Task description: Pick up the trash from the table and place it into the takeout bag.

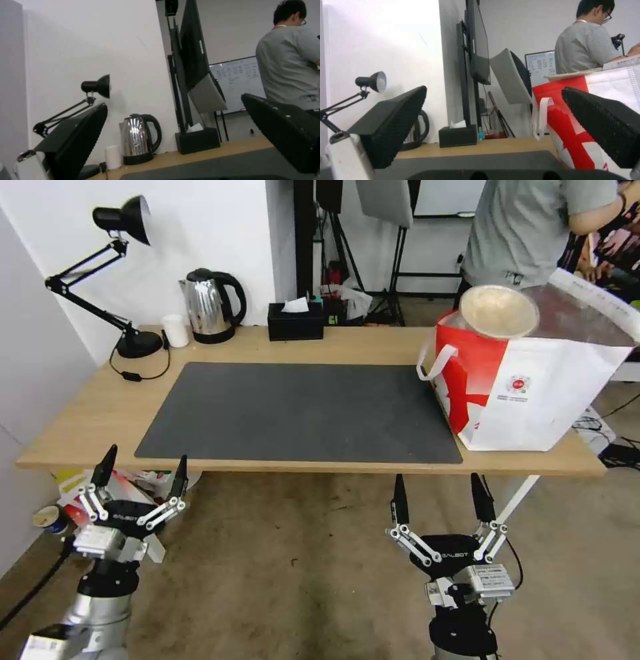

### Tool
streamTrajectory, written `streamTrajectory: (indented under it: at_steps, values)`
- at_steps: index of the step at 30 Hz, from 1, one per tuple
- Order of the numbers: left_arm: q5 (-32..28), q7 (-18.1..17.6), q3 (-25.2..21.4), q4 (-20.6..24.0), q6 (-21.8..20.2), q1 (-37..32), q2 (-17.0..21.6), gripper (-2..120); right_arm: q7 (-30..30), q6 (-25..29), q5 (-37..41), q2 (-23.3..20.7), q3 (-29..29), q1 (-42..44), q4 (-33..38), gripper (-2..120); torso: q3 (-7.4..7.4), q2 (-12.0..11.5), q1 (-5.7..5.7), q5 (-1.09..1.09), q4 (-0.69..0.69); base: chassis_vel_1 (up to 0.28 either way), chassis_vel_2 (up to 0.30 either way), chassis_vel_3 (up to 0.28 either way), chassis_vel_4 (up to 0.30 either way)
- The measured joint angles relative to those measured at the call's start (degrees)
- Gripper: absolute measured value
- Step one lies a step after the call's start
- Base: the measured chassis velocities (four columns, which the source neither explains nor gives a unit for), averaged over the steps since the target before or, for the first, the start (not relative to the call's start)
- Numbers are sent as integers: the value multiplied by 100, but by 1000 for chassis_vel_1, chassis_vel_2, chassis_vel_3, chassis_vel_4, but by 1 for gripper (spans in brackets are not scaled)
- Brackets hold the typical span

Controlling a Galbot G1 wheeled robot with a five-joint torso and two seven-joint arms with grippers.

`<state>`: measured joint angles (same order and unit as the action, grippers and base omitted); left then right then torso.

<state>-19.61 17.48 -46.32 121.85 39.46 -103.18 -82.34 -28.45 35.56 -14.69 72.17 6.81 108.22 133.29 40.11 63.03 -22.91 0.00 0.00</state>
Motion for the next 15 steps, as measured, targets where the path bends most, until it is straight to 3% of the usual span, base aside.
streamTrajectory:
  at_steps: [10,15]
  values:
    - [-29,4,9,-295,527,-125,-164,100,0,0,0,0,0,0,0,100,0,0,-1,0,0,0,0,0,0]
    - [-37,-10,3,-311,560,-131,-183,100,0,0,0,0,0,0,0,100,0,0,-1,0,-1,0,0,0,0]
